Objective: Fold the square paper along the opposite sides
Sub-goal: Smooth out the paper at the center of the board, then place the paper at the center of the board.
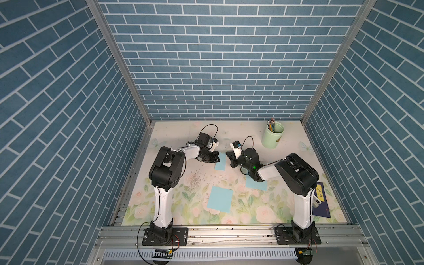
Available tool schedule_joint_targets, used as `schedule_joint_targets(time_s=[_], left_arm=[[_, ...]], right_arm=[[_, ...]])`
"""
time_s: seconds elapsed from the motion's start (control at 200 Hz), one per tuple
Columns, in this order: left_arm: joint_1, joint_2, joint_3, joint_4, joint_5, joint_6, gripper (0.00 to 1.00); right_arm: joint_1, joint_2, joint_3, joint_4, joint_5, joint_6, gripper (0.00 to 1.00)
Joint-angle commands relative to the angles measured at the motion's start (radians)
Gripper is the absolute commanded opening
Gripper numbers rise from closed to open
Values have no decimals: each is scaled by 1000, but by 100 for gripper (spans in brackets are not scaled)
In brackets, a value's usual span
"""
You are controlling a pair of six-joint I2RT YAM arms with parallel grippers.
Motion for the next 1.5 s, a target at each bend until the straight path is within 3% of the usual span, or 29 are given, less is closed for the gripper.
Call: schedule_joint_targets(time_s=[0.0, 0.39, 0.655, 0.865, 1.18, 1.325, 1.495], left_arm=[[12, 59, -50, -58, -119, -31, 0], [17, 66, -53, -63, -122, -19, 0], [21, 66, -60, -60, -127, -15, 0], [24, 62, -45, -51, -118, -25, 0], [33, 212, 351, -94, -95, -97, 0], [48, 324, 544, -140, -67, -107, 0], [49, 411, 648, -172, -58, -104, 0]], right_arm=[[5, 63, 54, -52, -2, 106, 0], [14, 198, 183, -257, 59, 192, 0], [-16, 194, 196, -323, 107, 215, 0], [-45, 154, 202, -342, 60, 227, 0], [-60, -122, 91, -339, 73, 145, 0], [-64, -176, 25, -338, 76, 132, 0], [-68, -203, -16, -343, 81, 120, 0]])
